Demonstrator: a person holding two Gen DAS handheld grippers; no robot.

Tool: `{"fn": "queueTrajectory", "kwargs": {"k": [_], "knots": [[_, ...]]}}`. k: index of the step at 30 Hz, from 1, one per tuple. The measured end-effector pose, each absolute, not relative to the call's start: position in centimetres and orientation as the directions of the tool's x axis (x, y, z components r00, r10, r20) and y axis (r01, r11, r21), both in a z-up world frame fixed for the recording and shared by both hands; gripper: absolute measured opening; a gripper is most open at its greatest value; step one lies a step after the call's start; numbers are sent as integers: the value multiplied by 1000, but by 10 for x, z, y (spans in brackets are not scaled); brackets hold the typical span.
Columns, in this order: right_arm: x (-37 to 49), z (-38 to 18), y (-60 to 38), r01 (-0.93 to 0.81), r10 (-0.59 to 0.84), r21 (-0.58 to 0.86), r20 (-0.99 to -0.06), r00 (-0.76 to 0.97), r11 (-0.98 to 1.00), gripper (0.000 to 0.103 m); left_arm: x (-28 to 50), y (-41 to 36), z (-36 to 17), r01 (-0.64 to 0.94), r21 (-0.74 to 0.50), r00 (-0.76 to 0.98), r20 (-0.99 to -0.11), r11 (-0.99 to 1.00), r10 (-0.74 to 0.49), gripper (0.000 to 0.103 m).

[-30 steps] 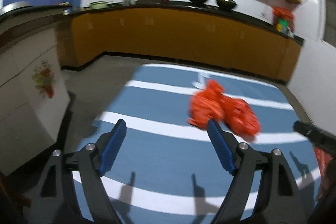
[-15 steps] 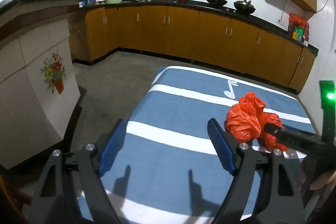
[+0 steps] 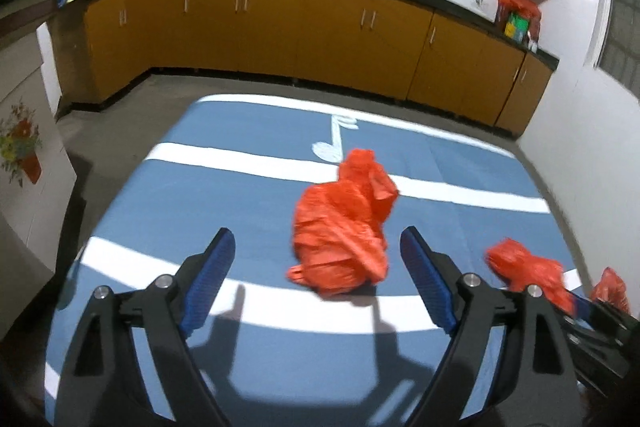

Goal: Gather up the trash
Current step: 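Grasp a red bag with each gripper on the table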

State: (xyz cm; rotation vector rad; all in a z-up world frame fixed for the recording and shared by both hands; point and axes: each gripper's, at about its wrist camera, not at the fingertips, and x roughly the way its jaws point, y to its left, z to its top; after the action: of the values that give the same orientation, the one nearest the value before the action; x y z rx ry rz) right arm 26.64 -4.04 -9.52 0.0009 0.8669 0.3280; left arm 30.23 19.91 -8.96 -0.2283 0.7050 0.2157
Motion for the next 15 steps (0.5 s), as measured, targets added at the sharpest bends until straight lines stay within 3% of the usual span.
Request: {"fn": "queueTrajectory", "kwargs": {"k": [4,7,10,15], "knots": [[253,-90,-67,-241,278,161,-742,610,957,45,325,192,-101,-276,-77,701,-698,958,146,81],[244,-82,-75,-226,285,182,-731,620,957,45,340,195,-115,-268,-92,660,-743,959,113,54],[236,-75,-81,-216,289,195,-718,633,957,45,344,195,-118,-243,-120,666,-742,963,76,37],[224,-62,-95,-195,283,205,-693,663,959,45,324,183,-103,-211,-130,705,-707,969,59,31]]}}
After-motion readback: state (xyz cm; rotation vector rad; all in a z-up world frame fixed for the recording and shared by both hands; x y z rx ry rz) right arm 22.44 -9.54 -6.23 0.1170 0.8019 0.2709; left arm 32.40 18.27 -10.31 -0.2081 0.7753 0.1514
